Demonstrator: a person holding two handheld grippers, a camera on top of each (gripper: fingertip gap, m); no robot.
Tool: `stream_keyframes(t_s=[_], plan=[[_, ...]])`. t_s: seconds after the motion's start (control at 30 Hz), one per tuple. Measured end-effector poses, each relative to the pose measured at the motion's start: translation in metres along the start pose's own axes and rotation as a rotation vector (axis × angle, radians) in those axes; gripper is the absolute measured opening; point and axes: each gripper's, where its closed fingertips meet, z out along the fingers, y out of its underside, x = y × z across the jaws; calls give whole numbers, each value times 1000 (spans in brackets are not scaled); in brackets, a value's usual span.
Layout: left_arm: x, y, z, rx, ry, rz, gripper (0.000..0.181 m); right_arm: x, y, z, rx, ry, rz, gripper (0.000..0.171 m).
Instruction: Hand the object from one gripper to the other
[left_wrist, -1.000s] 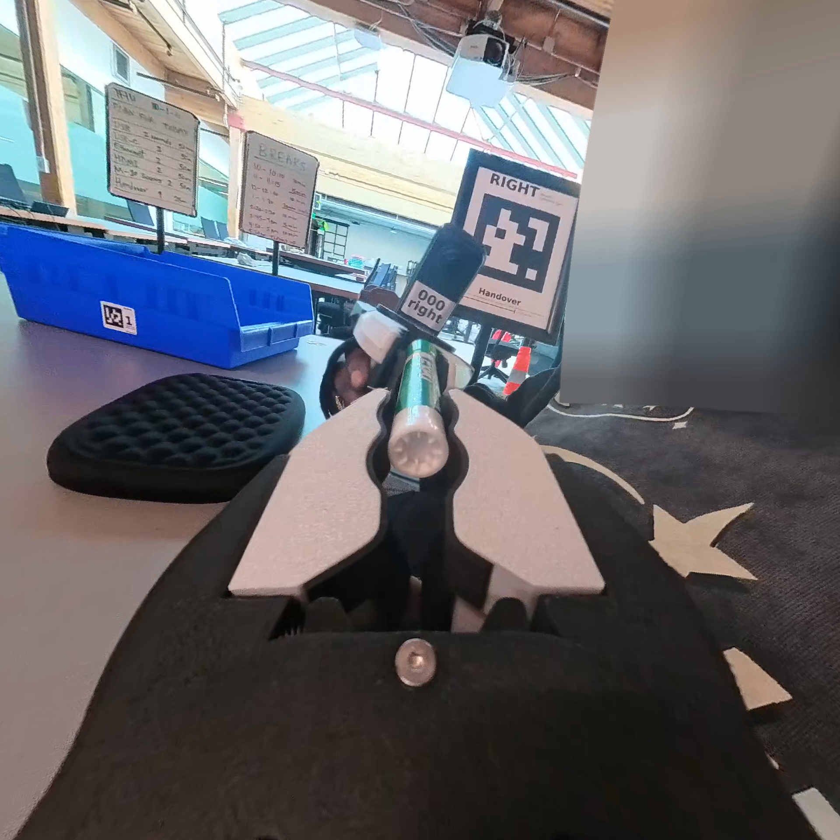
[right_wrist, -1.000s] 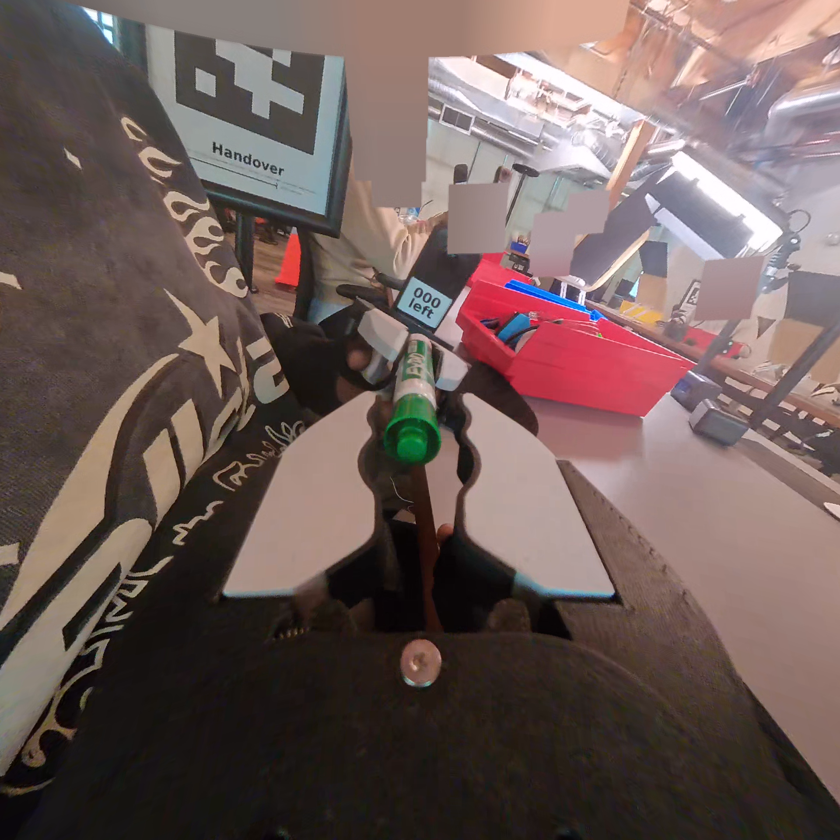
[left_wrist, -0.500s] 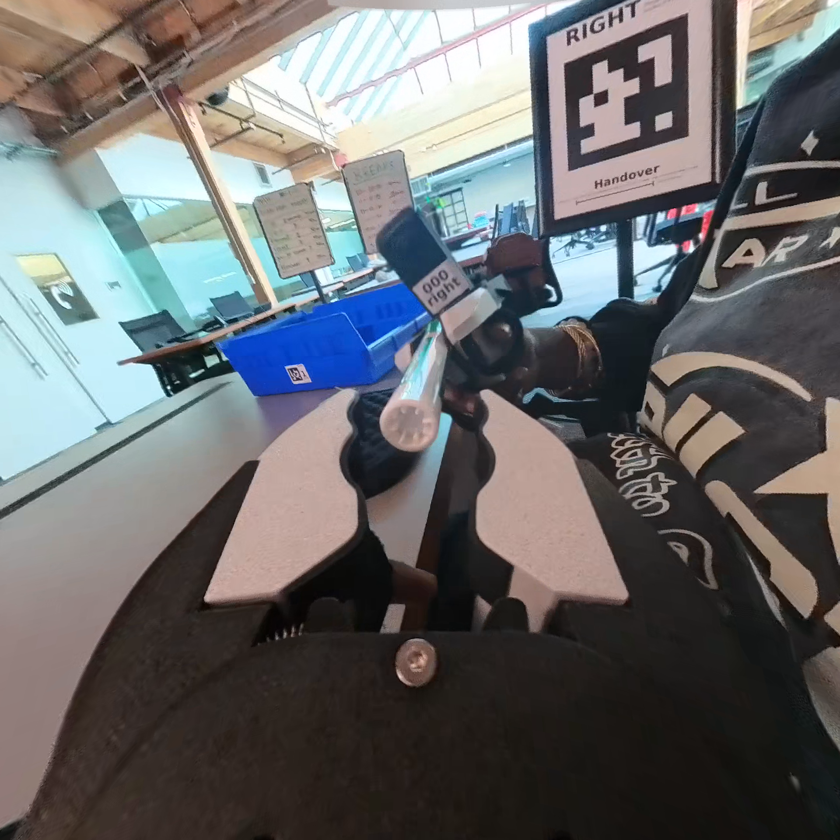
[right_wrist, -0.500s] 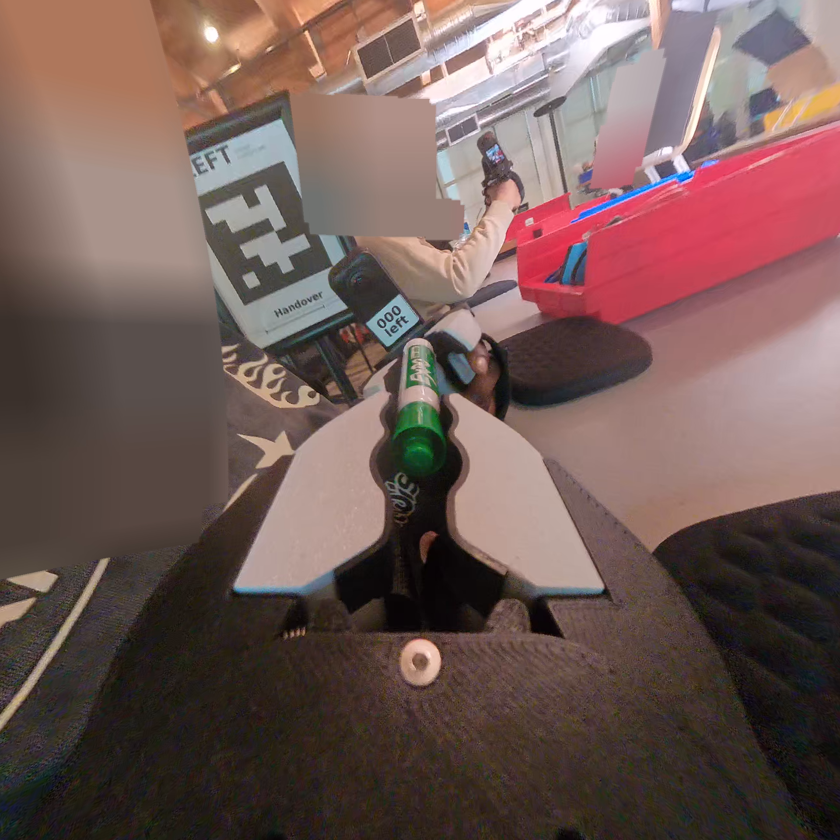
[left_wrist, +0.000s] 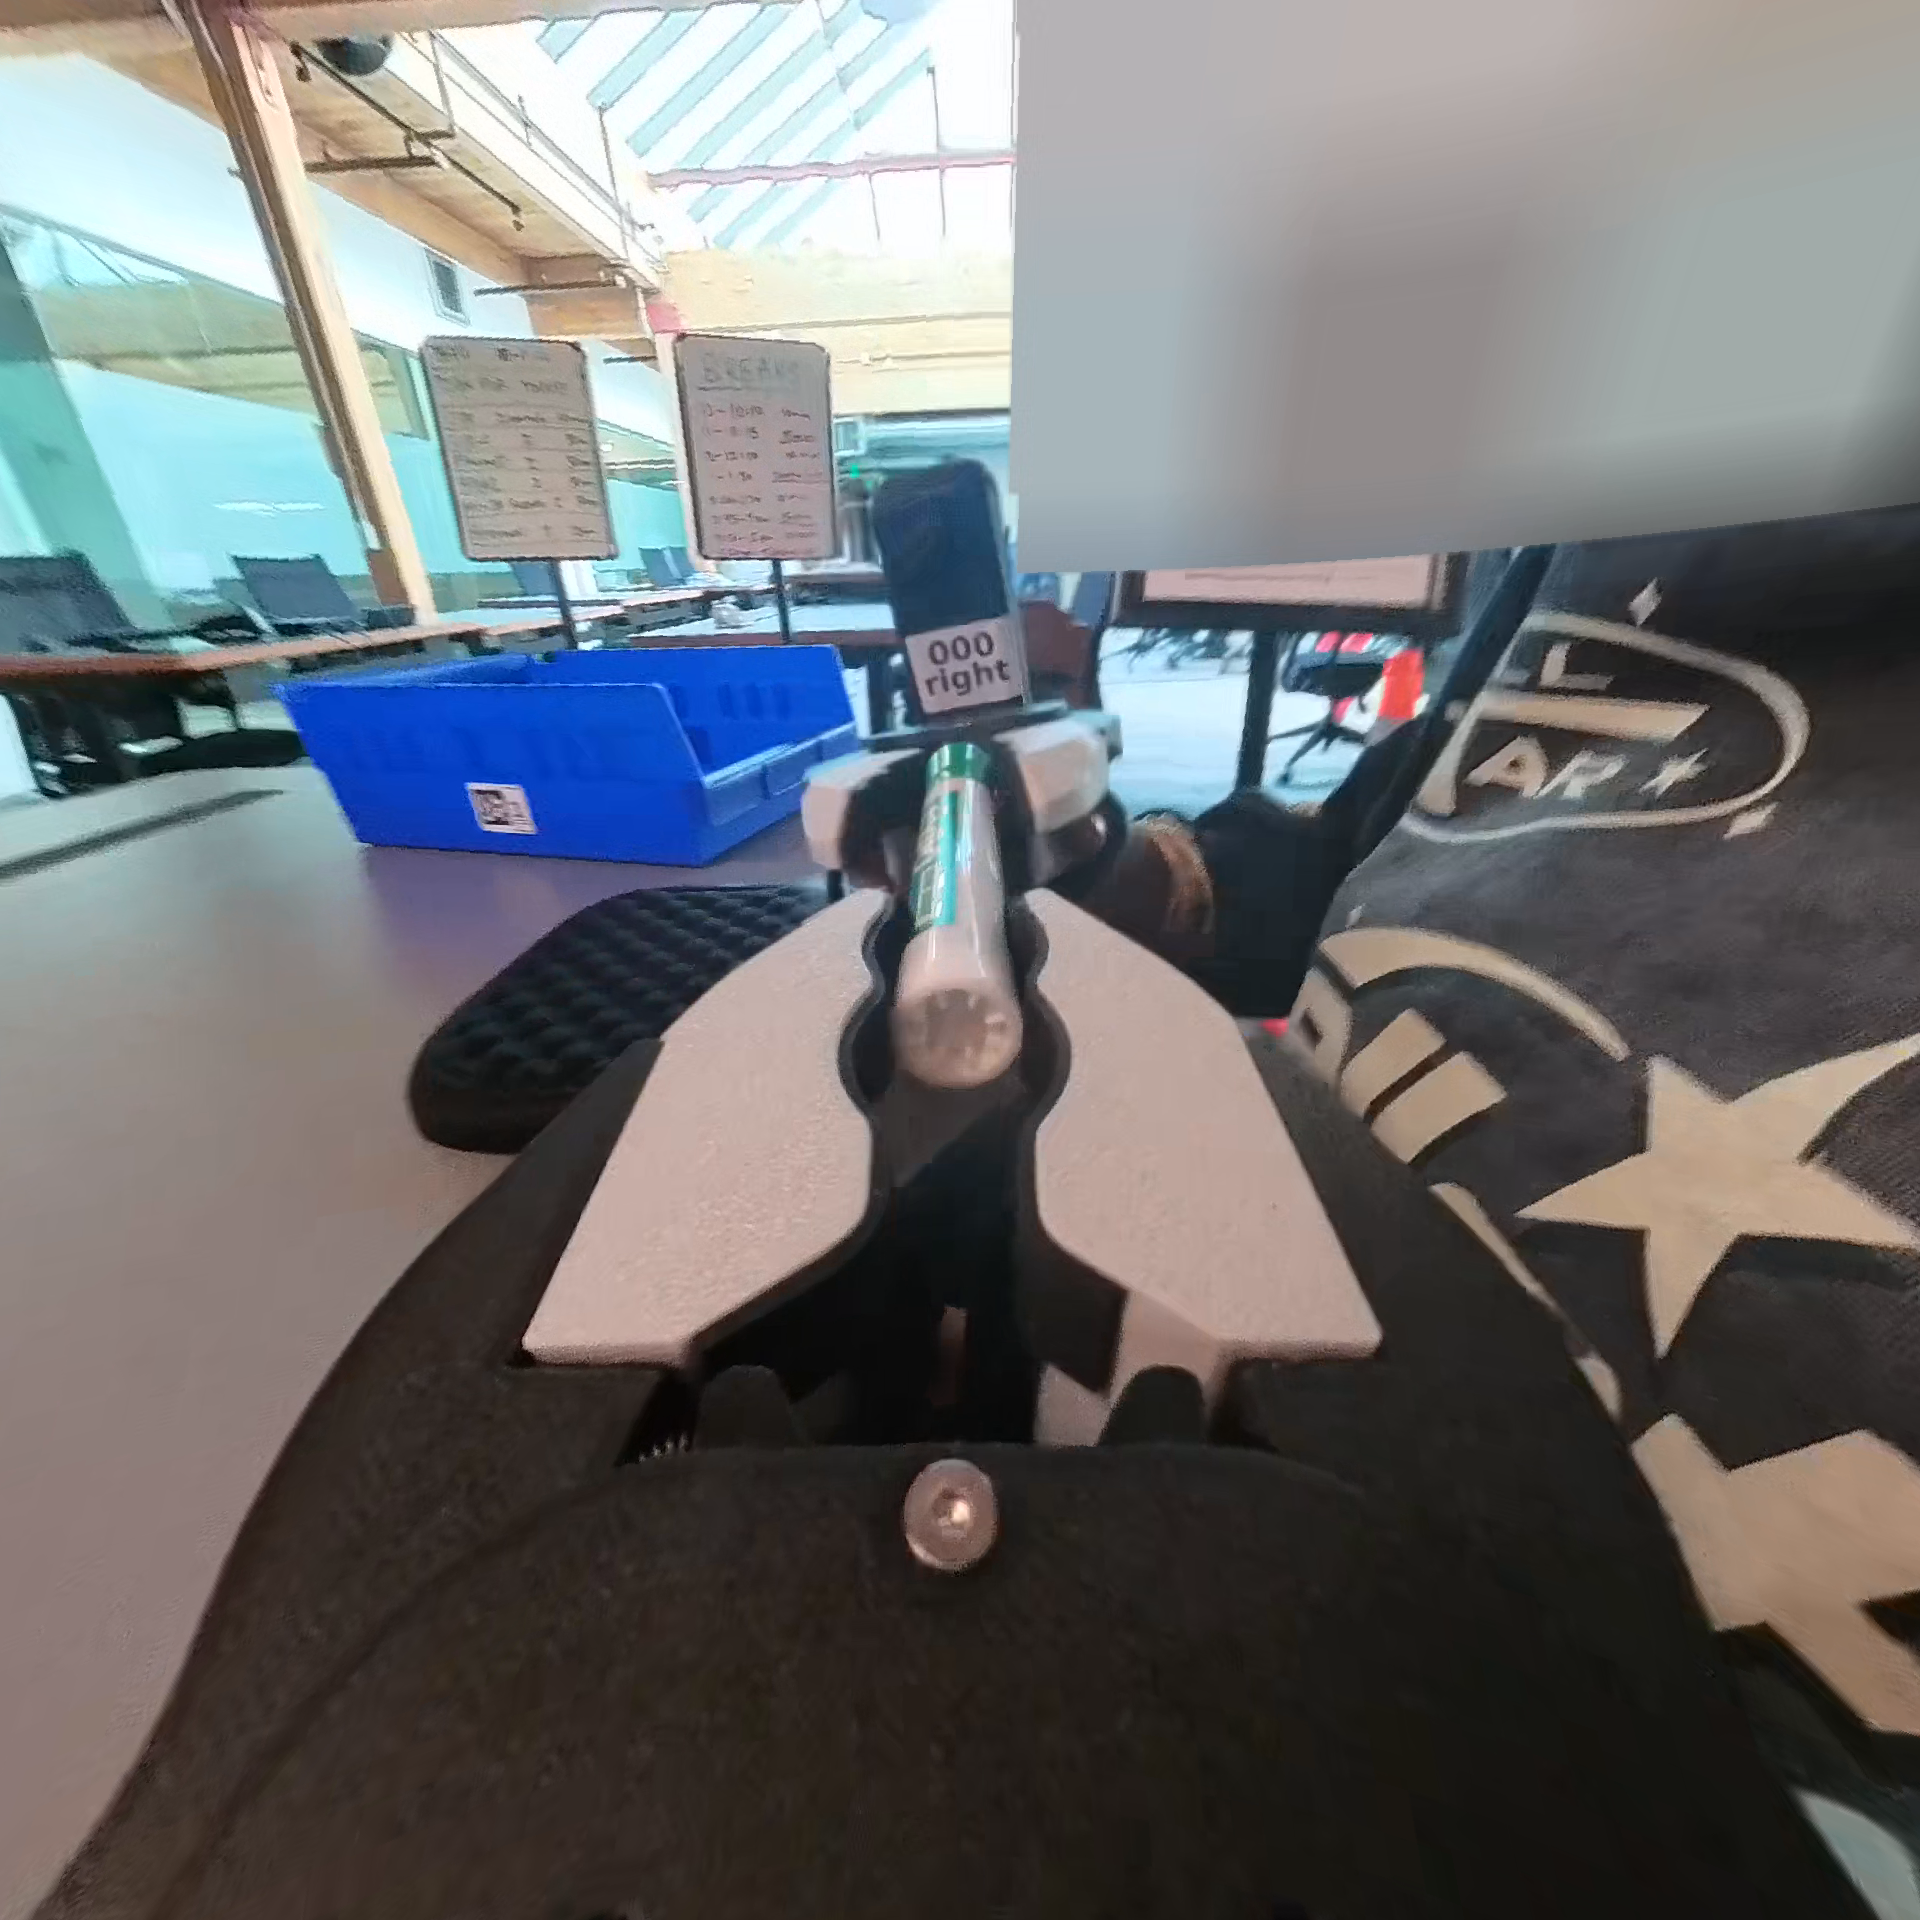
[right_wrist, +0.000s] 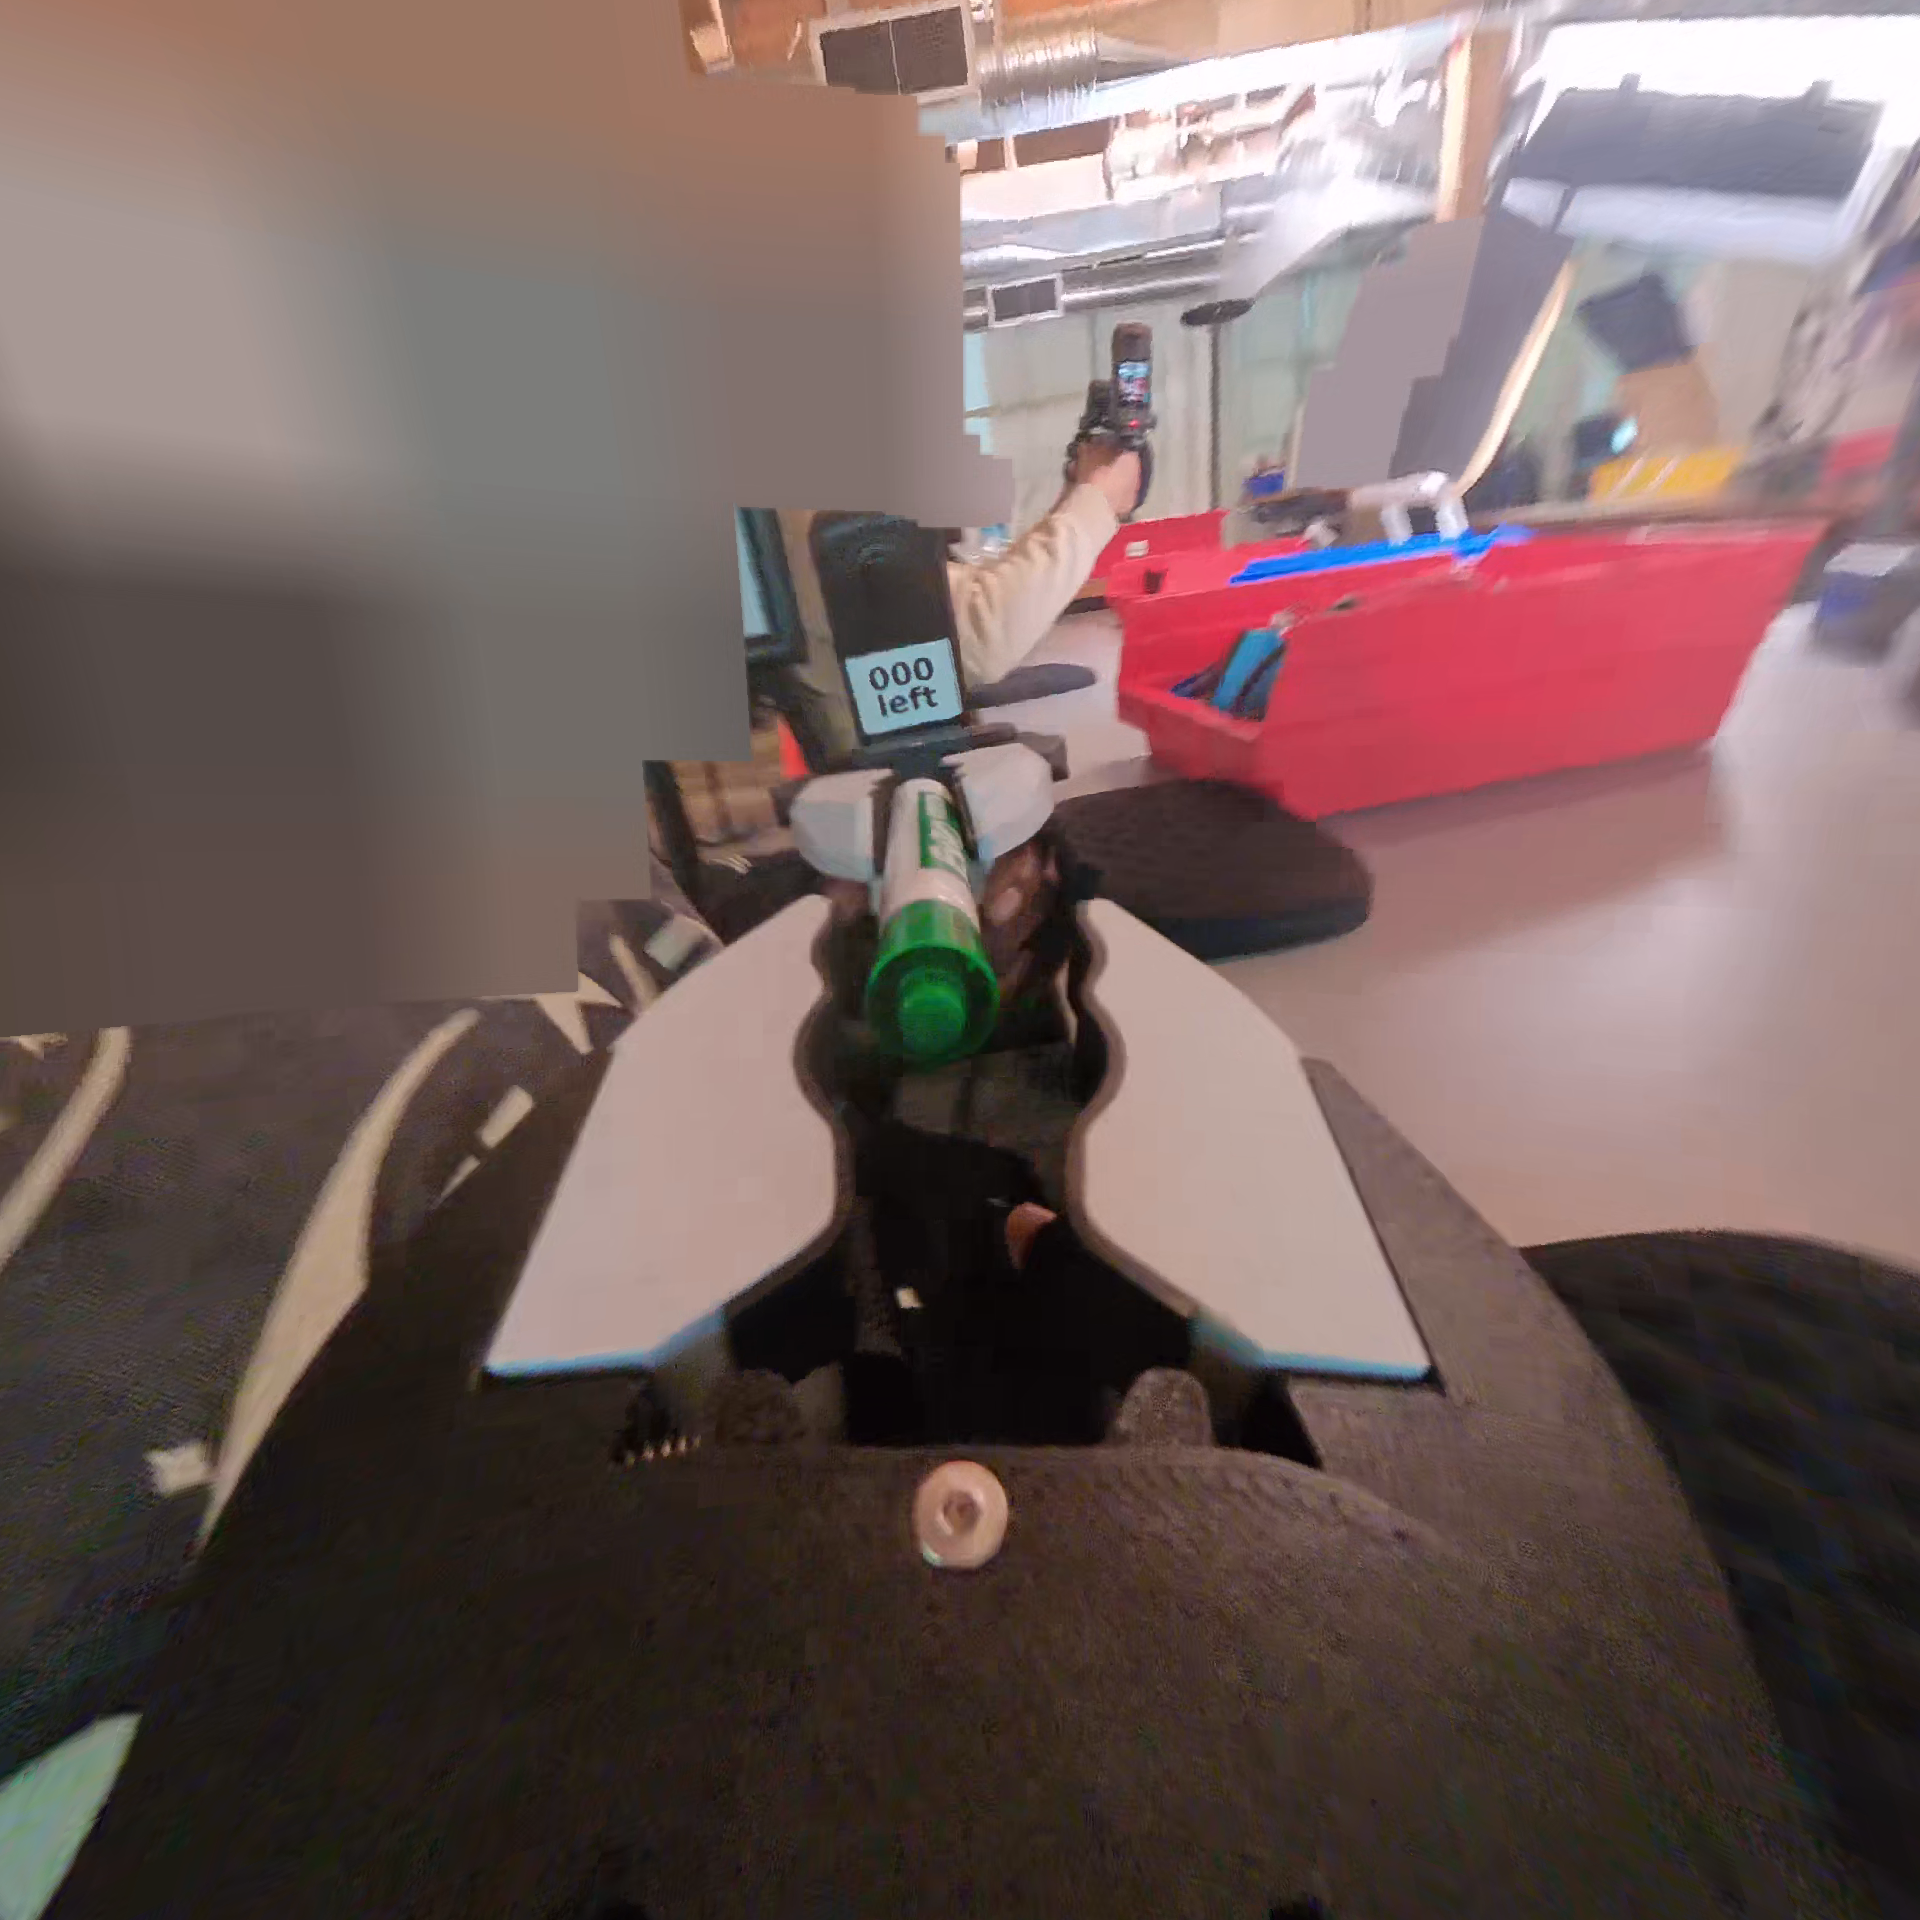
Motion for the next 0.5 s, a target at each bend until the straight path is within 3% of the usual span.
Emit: stream_keyframes(t_s=[0.1,0.2,0.33,0.5], plan=[[2,0,1,19,57,-143,20,-7,0,-2,-38,52,-306,44],[6,2,2,19,103,-224,20,-13,0,-2,-50,63,-442,38],[10,5,3,1,125,-231,20,-16,5,-1,-78,46,-474,21],[6,3,3,24,69,-95,23,-14,5,0,-71,14,-296,20]])
